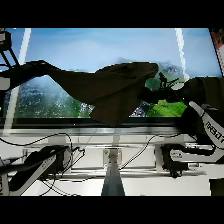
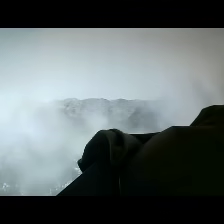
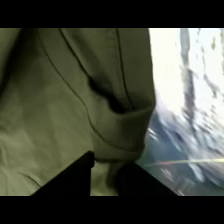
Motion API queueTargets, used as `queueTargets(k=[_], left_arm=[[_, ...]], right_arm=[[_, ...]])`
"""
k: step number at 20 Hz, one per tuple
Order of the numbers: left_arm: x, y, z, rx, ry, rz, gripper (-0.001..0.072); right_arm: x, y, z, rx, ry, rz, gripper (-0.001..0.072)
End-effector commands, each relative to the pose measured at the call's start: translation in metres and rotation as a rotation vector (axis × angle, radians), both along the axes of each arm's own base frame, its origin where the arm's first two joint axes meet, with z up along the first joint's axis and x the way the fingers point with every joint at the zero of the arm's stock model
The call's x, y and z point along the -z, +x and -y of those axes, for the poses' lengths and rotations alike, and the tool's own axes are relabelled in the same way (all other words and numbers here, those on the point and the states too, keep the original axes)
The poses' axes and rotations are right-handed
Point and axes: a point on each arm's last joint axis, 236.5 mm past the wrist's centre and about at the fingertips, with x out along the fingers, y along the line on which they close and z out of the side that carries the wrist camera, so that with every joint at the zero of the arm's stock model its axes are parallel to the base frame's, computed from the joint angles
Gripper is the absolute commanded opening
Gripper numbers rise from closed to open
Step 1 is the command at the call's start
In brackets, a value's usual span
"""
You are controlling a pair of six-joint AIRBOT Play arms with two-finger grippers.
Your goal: Fold the clothes and pants, and hang the long-sleeved shirts on hangers.
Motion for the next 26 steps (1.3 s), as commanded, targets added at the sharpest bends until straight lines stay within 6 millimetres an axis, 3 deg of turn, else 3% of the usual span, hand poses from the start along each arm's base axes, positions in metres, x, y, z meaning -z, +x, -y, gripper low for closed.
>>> queueTargets(k=[1,5,8,11,15,18,24,25,26], left_arm=[[0.002,0.001,-0.001,-0.001,0.000,-0.005,0.0010],[0.002,0.001,-0.001,-0.003,0.000,-0.005,0.0010],[0.002,0.001,-0.001,-0.003,0.000,-0.006,0.0010],[0.003,0.000,-0.001,-0.003,0.000,-0.006,0.0010],[0.003,0.000,-0.001,-0.003,0.000,-0.006,0.0010],[0.003,0.000,-0.001,-0.003,-0.001,-0.006,0.0010],[0.003,0.000,-0.001,-0.003,-0.001,-0.006,0.0010],[0.003,0.000,-0.001,-0.003,-0.001,-0.006,0.0010],[0.003,0.000,-0.001,-0.003,-0.001,-0.006,0.0010]], right_arm=[[-0.009,0.016,0.000,0.002,-0.016,0.053,0.0088],[-0.053,0.037,0.018,-0.113,-0.113,0.187,0.0094],[-0.053,0.020,0.024,-0.193,-0.156,0.136,0.0397],[-0.031,-0.027,0.025,-0.267,-0.151,-0.019,0.0396],[-0.008,-0.084,-0.001,-0.219,-0.001,-0.192,0.0396],[-0.006,-0.087,-0.028,-0.122,0.112,-0.197,0.0397],[-0.008,-0.090,-0.083,-0.160,0.122,-0.131,0.0383],[-0.006,-0.088,-0.085,-0.164,0.107,-0.113,0.0370],[-0.005,-0.083,-0.083,-0.151,0.096,-0.098,0.0264]])
